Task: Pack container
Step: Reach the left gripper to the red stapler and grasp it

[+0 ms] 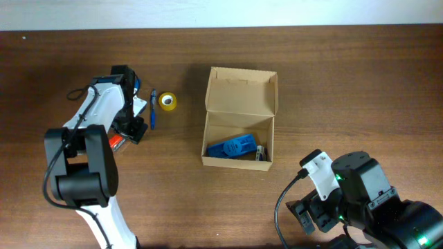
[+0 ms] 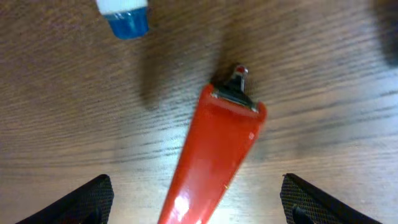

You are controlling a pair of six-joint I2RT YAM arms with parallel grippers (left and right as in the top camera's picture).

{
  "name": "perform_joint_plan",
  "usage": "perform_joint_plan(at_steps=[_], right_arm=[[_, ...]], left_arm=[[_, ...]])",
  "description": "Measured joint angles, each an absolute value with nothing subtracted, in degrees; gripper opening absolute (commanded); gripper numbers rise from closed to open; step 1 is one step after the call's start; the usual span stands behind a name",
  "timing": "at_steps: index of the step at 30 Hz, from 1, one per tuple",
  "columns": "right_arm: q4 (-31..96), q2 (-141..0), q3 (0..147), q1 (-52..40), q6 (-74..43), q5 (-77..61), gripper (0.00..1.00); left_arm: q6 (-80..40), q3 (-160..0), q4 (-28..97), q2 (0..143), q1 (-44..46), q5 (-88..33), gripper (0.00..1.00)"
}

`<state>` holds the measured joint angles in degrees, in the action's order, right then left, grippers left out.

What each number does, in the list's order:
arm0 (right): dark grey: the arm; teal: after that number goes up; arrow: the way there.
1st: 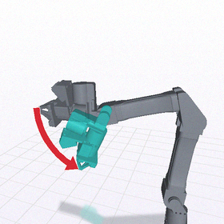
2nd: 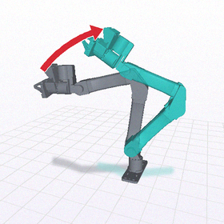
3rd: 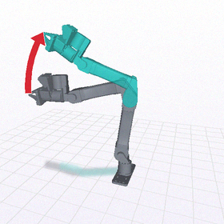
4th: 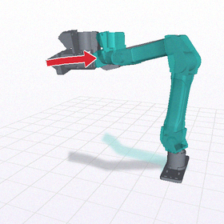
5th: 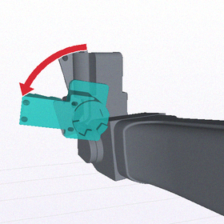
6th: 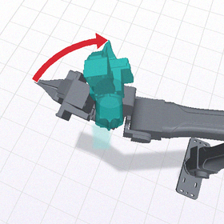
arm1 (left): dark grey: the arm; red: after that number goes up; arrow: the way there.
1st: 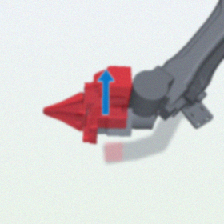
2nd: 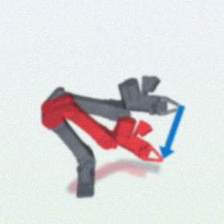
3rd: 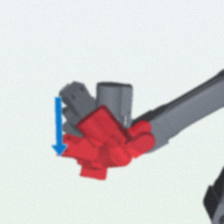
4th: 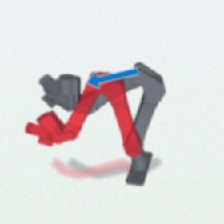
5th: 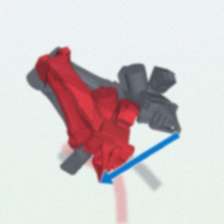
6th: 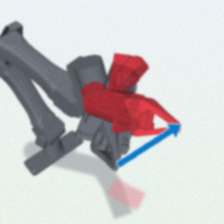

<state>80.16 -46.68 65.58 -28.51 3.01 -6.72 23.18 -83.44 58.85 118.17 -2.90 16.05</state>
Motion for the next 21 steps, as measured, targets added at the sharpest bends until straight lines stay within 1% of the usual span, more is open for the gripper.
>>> perform_joint_plan(at_steps=[5,6,7,8,11,13,15,17,20,21], right_arm=[[80.16,-46.68,65.58,-28.51,3.01,-6.74,0.99],[80.16,-46.68,65.58,-28.51,3.05,-6.72,0.99],[80.16,-46.65,65.58,-28.51,3.03,-6.72,0.99],[80.14,-46.65,65.58,-28.51,3.03,-6.72,0.99],[80.14,-46.68,65.58,-28.51,3.03,-6.72,0.99],[80.16,-46.65,65.58,-28.51,3.03,-6.72,0.99],[80.16,-46.68,65.58,-28.51,3.05,-6.72,0.99],[80.16,-46.68,65.58,-28.51,3.03,-6.74,0.99],[80.16,-46.68,65.58,-28.51,3.05,-6.72,0.99],[80.16,-46.65,65.58,-28.51,3.05,-6.72,0.99]], left_arm=[[23.44,-83.85,57.10,119.96,-3.42,13.43,0.84],[23.62,-83.88,56.82,119.96,-3.57,12.34,0.75],[23.57,-83.90,56.69,119.96,-3.64,11.73,0.70],[23.88,-83.90,56.51,120.14,-3.90,10.00,0.59],[24.32,-83.94,56.51,120.33,-4.49,7.42,0.40],[24.32,-83.94,56.53,120.44,-4.64,6.57,0.31],[24.25,-83.94,56.69,120.44,-4.67,6.11,0.29],[24.25,-83.94,56.75,120.44,-4.69,5.98,0.15],[24.03,-83.94,56.93,120.46,-4.71,5.93,0.03],[23.73,-83.94,56.95,120.46,-4.69,5.93,0.02]])
